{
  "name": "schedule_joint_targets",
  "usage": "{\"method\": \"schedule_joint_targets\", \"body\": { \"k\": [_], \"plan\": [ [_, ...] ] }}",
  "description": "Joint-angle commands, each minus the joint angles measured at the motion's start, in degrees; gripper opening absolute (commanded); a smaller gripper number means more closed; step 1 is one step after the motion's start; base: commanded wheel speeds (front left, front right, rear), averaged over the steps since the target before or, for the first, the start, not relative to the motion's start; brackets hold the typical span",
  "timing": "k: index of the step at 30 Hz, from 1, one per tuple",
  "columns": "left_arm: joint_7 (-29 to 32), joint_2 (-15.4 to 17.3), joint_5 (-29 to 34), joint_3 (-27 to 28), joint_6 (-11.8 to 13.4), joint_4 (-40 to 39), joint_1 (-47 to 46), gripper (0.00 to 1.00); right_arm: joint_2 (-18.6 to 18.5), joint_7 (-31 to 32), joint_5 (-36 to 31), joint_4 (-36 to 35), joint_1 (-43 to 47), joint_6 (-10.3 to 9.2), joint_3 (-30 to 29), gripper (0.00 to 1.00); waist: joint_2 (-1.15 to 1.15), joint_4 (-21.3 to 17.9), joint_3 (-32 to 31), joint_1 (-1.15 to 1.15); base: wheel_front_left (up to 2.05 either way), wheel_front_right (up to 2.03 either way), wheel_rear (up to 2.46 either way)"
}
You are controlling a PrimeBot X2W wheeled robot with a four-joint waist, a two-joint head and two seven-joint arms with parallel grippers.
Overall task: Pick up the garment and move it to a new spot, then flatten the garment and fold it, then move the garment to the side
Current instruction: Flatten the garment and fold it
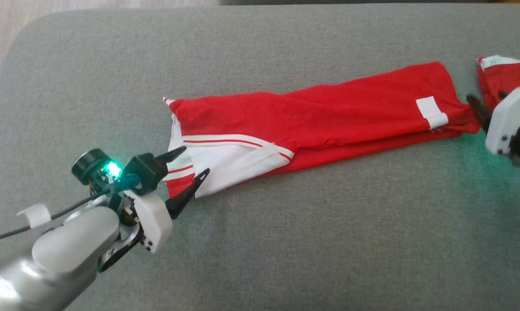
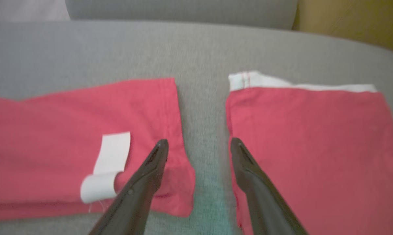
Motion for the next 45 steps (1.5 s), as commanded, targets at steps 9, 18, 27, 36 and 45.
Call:
{"method": "schedule_joint_targets", "body": {
  "k": [9,18,27,36,45],
  "plan": [
    [-10.77,-0.73,-6.31,13.72,8.26,0.75,-2.85,1.0,4.2,-16.69,0.3,-7.94,-2.37,-0.1,-7.13,1.0,0.0,-0.54,-2.92,0.0,0.0,0.0,0.0],
    [-13.84,-6.78,-3.12,33.33,14.62,-5.73,6.98,1.0,16.48,-33.6,-6.3,-14.31,5.26,-0.1,-12.38,1.0,0.0,-0.76,-5.73,0.0,0.0,0.0,0.0],
    [-13.86,-19.8,11.76,53.55,11.3,-12.27,27.95,1.0,26.3,-37.24,-19.16,-21.75,21.5,-0.1,-18.82,1.0,0.0,-1.52,-6.03,0.0,0.0,0.0,0.0],
    [-13.87,-28.16,20.24,62.39,3.25,-10.16,32.25,1.0,26.83,-37.31,-21.03,-25.03,25.55,-0.1,-21.28,1.0,0.0,-0.67,-2.86,0.0,0.0,0.0,0.0],
    [-13.87,-31.09,25.01,65.62,-2.03,-8.1,28.7,1.0,26.84,-36.34,-30.6,-17.16,16.68,-0.1,-37.96,1.0,0.0,1.2,2.53,0.0,0.0,0.0,0.0]
  ]
}}
